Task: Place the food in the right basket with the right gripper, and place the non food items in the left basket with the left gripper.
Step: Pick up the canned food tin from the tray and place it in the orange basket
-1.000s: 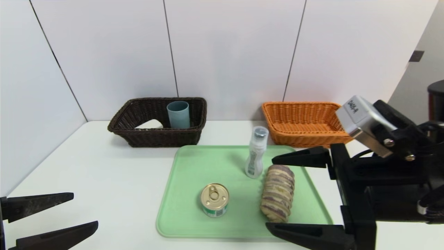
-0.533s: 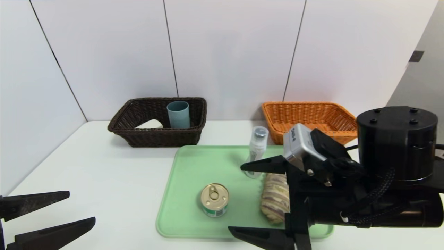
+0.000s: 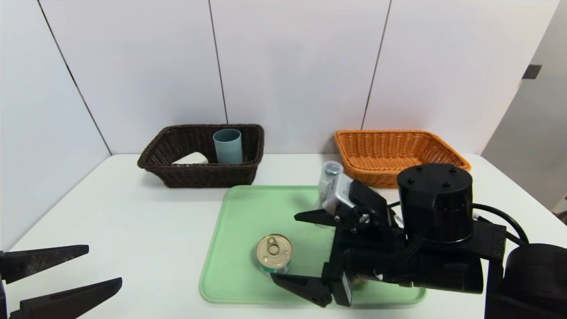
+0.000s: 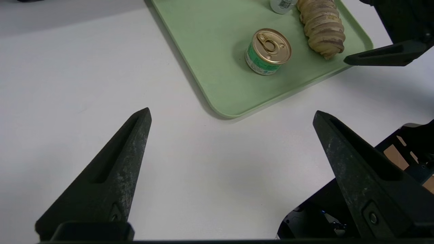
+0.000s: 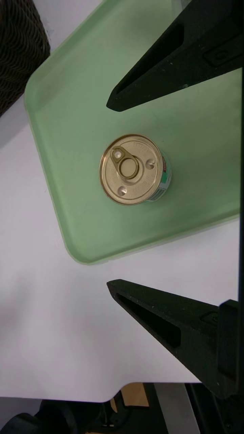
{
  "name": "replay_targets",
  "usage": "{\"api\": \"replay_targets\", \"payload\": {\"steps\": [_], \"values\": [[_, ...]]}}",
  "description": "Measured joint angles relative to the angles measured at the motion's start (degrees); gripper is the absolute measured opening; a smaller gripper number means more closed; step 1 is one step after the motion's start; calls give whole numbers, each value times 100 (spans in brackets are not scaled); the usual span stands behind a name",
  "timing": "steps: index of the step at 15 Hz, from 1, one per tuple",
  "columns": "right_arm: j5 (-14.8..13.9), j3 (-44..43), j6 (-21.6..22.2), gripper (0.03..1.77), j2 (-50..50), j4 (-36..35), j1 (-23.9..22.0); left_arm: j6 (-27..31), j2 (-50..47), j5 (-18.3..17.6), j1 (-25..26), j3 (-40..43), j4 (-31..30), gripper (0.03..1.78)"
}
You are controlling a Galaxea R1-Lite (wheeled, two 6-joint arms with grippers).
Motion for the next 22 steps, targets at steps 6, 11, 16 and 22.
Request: {"api": "replay_targets", "payload": {"steps": [6,11,16,22], "values": [[-99,116,46,171,706,-858,2,-4,9,2,10,20,15,169],[-330,273,48,171,1287,-1732,41,-1,17,2,56,38,20,169],[-523,268,132,171,1569,-1880,52,-4,24,-9,95,66,11,169],[-662,158,286,171,1712,-1905,52,-1,2,-16,111,112,6,169]]}}
